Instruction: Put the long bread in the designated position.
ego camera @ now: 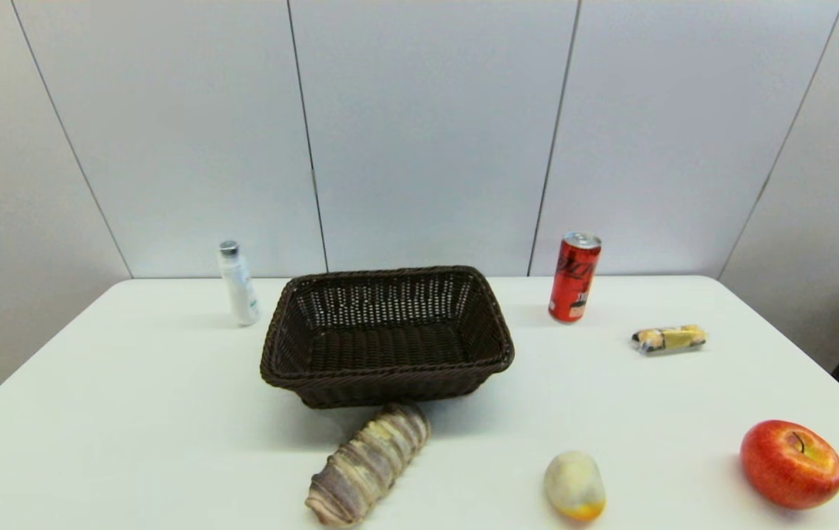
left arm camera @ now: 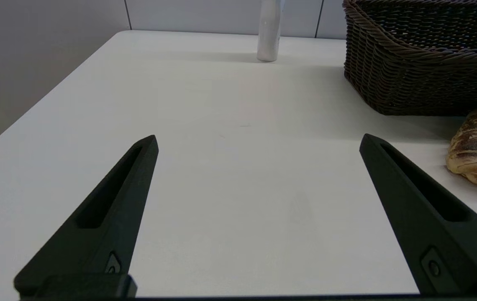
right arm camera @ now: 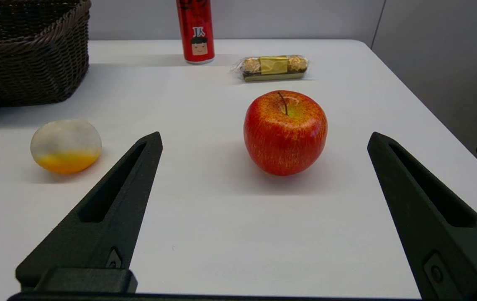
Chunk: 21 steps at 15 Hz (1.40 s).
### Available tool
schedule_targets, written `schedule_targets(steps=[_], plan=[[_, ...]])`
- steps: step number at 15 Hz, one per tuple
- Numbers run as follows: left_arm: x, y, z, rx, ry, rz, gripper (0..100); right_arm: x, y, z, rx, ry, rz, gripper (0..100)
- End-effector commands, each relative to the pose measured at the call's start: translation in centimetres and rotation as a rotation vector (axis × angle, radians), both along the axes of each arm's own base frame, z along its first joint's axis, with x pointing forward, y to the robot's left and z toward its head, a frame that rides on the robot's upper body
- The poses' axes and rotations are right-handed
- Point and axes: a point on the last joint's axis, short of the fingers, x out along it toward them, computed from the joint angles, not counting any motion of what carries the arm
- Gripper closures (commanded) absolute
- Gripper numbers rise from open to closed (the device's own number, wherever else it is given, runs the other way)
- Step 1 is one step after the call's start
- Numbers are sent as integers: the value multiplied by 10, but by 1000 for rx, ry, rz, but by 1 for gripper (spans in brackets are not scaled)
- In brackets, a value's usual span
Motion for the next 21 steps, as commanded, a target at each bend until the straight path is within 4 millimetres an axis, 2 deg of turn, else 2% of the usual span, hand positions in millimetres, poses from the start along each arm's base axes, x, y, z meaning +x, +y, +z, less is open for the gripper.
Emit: schedule_targets(steps=[1, 21], plan=[[0, 0, 0, -1, 1, 1, 0, 0, 0, 0, 0, 1, 1, 0], [0, 0, 0, 0, 1, 1, 0, 0, 0, 0, 0, 1, 1, 0]])
